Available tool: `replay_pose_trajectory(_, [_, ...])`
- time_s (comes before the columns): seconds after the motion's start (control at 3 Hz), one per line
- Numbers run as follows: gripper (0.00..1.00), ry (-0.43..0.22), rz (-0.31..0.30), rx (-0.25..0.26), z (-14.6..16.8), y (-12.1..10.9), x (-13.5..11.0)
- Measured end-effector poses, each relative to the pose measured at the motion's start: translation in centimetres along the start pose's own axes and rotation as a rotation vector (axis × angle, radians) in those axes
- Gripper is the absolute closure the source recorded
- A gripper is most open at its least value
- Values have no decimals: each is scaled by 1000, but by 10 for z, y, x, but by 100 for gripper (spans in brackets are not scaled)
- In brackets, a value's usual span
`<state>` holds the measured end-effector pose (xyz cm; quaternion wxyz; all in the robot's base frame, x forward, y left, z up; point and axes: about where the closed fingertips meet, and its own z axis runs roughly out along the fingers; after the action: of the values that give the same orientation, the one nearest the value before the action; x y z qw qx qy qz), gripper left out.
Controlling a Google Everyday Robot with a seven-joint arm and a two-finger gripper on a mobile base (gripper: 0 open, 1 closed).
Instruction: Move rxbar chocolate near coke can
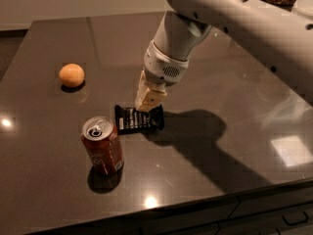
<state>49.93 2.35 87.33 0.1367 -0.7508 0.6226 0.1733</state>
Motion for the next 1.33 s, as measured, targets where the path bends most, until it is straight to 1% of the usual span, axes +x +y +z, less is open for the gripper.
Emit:
replay_pose_trajectory(0.33, [69, 4, -47, -55, 4, 13, -3])
replay_pose_trajectory(0.67, [46, 5, -61, -80, 8, 19, -3])
replay_pose_trajectory(1.33, [0, 1, -67, -74, 10, 18, -6])
